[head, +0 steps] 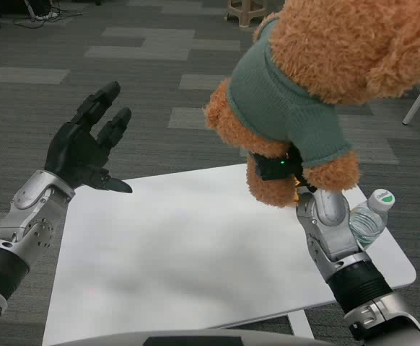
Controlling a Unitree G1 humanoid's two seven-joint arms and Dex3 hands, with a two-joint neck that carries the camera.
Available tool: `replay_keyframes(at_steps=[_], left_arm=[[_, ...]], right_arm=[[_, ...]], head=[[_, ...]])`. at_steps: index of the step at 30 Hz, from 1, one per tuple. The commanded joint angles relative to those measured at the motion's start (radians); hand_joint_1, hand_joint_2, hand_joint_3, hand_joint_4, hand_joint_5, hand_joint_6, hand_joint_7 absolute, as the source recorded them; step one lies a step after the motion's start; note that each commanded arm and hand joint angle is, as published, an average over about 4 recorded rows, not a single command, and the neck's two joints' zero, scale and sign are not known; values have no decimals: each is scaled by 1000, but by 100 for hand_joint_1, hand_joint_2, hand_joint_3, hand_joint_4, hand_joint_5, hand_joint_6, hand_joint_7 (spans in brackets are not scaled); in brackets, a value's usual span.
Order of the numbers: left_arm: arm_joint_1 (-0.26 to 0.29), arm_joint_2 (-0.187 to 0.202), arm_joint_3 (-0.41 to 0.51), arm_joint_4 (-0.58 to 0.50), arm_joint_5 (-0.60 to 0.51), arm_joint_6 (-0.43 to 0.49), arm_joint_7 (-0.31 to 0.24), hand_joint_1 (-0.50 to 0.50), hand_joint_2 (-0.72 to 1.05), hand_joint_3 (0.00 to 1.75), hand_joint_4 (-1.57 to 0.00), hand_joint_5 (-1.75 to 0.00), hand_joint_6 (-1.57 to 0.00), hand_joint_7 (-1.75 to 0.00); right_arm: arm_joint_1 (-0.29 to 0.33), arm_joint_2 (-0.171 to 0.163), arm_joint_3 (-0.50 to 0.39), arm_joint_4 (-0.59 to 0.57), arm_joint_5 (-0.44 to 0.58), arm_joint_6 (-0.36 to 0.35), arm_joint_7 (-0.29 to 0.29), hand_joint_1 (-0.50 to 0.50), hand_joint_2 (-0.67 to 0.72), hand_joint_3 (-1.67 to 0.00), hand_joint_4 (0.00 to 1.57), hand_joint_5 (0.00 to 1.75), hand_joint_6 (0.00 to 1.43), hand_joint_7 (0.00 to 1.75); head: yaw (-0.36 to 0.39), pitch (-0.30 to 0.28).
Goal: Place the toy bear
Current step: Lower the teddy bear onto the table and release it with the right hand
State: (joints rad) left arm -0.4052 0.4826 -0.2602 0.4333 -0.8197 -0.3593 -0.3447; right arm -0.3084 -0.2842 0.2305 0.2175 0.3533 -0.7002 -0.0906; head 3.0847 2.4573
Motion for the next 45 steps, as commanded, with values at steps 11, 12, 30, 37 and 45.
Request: replay_keyframes(at_steps=[11,12,30,37,45], left_arm=[[-43,-73,27,31,67,-36,4,-44,-2,9,0,0,0,-21],[-42,-73,27,31,67,-36,4,-44,-2,9,0,0,0,-21],[-1,-39,29,1,46,-29,4,-43,-2,9,0,0,0,-21],[9,-19,24,1,37,-29,4,-43,-2,7,0,0,0,-21],[23,-10,22,1,20,-31,4,-43,-2,9,0,0,0,-21]], right_arm=[[-38,-69,66,62,23,-7,-3,-46,-48,-159,29,155,110,147],[-38,-69,66,62,23,-7,-3,-46,-48,-159,29,158,111,147],[-33,-65,112,69,22,-5,-4,-46,-46,-159,29,162,110,147],[-13,-58,124,71,17,-2,3,-46,-41,-159,26,165,106,147],[-8,-83,90,-5,-175,189,221,-46,-35,-159,17,165,88,154]], head=[[-31,139],[-29,135],[-51,-4],[-53,-38],[-46,-63]])
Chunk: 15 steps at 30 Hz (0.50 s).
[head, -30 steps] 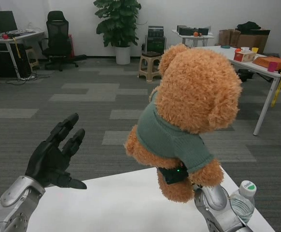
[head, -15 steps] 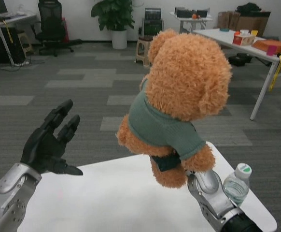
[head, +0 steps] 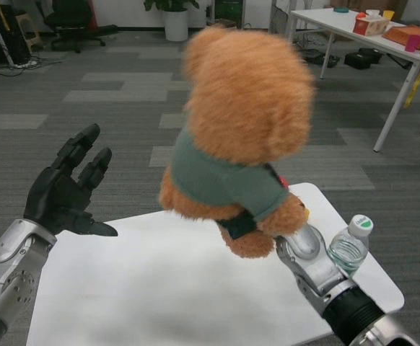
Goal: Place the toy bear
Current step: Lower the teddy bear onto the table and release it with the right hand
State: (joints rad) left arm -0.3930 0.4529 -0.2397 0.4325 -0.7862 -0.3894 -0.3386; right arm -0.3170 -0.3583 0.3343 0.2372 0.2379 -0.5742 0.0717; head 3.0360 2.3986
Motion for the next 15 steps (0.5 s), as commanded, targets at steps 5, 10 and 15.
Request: replay_keyframes(at_steps=[5,10,15], left_arm=[[15,20,-1,4,-18,-3,-2,-43,-2,9,0,0,0,-21],[18,17,-1,9,-21,-4,-2,-43,-2,7,0,0,0,-21],[19,15,-3,18,-21,-5,-2,-43,-2,9,0,0,0,-21]], right_arm=[[1,15,-36,6,-199,117,139,-46,-35,-159,14,165,86,154],[1,18,-57,106,-370,137,188,-46,-35,-159,15,165,87,154],[0,48,-142,292,-555,129,198,-46,-35,-155,16,165,88,154]], head=[[4,-29],[11,-40],[18,-49]])
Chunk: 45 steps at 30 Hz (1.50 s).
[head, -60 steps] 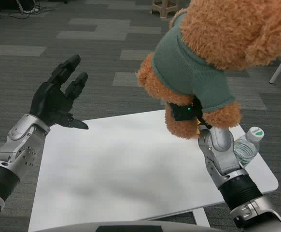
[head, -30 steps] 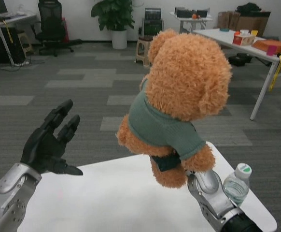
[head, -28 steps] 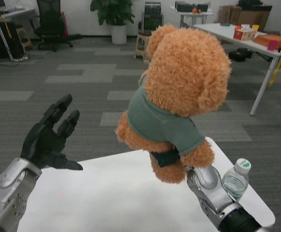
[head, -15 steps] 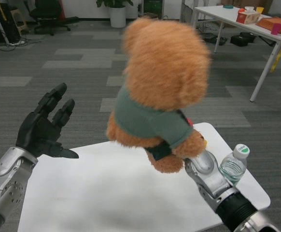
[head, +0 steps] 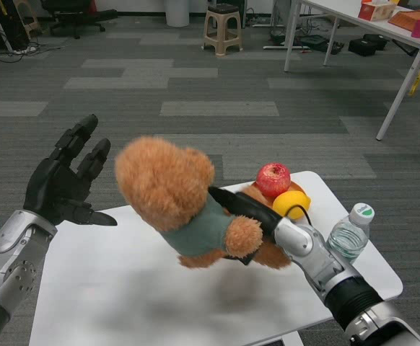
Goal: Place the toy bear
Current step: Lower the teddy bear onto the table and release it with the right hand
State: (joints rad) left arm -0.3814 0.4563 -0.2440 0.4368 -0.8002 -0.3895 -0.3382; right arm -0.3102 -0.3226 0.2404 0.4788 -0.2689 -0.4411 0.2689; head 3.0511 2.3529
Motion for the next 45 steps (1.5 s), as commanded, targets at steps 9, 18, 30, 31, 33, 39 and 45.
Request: replay_keyframes(at_steps=[9,18,30,31,33,39,45], left_arm=[[4,12,1,38,-11,-5,-2,-43,-2,9,0,0,0,-21],[-14,12,-11,68,-17,-5,-2,-43,-2,7,0,0,0,-21],[-29,8,-14,97,-22,-7,-4,-43,-2,9,0,0,0,-21],[-30,8,-14,99,-22,-7,-4,-43,-2,9,0,0,0,-21],[-30,8,-14,100,-22,-8,-4,-43,-2,9,0,0,0,-21],[-31,8,-14,102,-25,-8,-4,-43,-2,9,0,0,0,-21],[-33,10,-14,103,-27,-8,-4,-43,-2,9,0,0,0,-21]], right_arm=[[-6,36,-163,218,-204,-38,-27,-43,-35,-159,16,162,85,154],[-9,53,-153,302,-231,-64,-67,-46,-40,-159,0,145,31,168],[-15,60,-138,272,-230,-71,-68,-46,-35,-151,0,121,0,96],[-15,60,-138,268,-230,-71,-68,-46,-35,-151,0,114,0,79],[-15,60,-138,258,-230,-71,-68,-46,-35,-151,0,92,0,52],[-8,63,-140,222,-220,-63,-58,-48,-38,-139,0,34,0,10],[-6,64,-143,178,-189,-26,23,-46,-49,-109,0,19,0,2]], head=[[-1,-18],[-7,-30],[-6,-35],[-6,-36],[-5,-37],[2,-39],[3,-37]])
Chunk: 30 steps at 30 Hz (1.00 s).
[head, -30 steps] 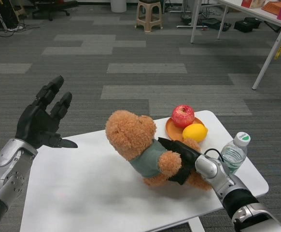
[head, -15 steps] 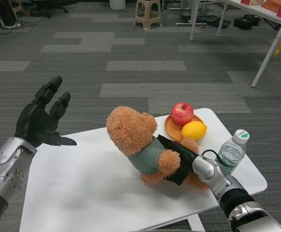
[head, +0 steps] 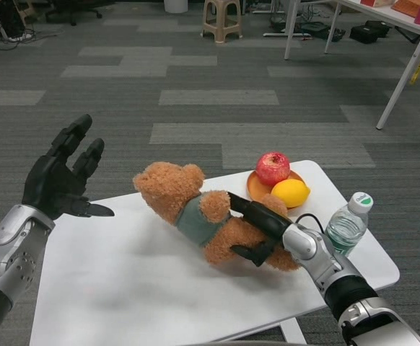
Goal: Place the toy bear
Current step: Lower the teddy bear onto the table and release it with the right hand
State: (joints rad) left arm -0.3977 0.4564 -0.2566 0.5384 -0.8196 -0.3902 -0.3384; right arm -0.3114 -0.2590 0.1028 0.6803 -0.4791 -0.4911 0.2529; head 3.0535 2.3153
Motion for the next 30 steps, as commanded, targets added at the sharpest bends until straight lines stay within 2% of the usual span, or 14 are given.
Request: replay_keyframes(at_steps=[1,4,7,11,13,15,17,22,26,30], left_arm=[[-17,10,-1,1,-7,-7,-4,-43,-2,9,0,0,0,-21],[-17,10,-1,0,-8,-8,-4,-43,-2,9,0,0,0,-21],[-17,10,-1,0,-9,-9,-4,-43,-2,9,0,0,0,-21],[-16,11,-1,0,-9,-9,-4,-43,-2,2,0,0,0,-21],[-15,11,-2,0,-9,-9,-4,-43,-2,4,0,0,0,-21],[-15,11,-2,0,-10,-9,-4,-43,-2,9,0,0,0,-21],[-15,11,-3,0,-10,-9,-4,-43,-2,9,0,0,0,-21],[-15,11,-5,1,-10,-9,-4,-43,-2,9,0,0,0,-21],[-15,10,-6,0,-9,-9,-4,-43,-2,9,0,0,0,-21],[-15,10,-7,-2,-9,-9,-4,-43,-2,9,0,0,0,-21]], right_arm=[[-5,0,-6,-27,27,29,52,-46,-46,-87,0,17,0,2],[2,0,-15,-35,50,32,66,-46,-30,-32,0,10,0,0],[8,-2,-18,-44,62,28,72,-46,-10,-12,0,10,0,0],[19,-5,-20,-67,67,24,77,-46,17,-6,0,5,0,0],[28,-6,-22,-88,84,23,77,-48,31,-2,0,2,0,0],[39,-6,-19,-118,114,22,76,-48,53,0,0,0,0,0],[48,-6,-15,-138,146,21,73,-44,69,0,0,0,0,0],[61,0,-13,-177,233,14,36,-38,72,0,0,0,0,0],[64,1,2,-205,302,12,0,-38,72,0,0,0,0,0],[69,1,44,-231,428,2,-52,-38,72,0,0,0,0,0]], head=[[2,0],[2,-1],[3,-3],[5,-6],[5,-5],[2,-7],[0,-7],[4,-2],[6,0],[8,1]])
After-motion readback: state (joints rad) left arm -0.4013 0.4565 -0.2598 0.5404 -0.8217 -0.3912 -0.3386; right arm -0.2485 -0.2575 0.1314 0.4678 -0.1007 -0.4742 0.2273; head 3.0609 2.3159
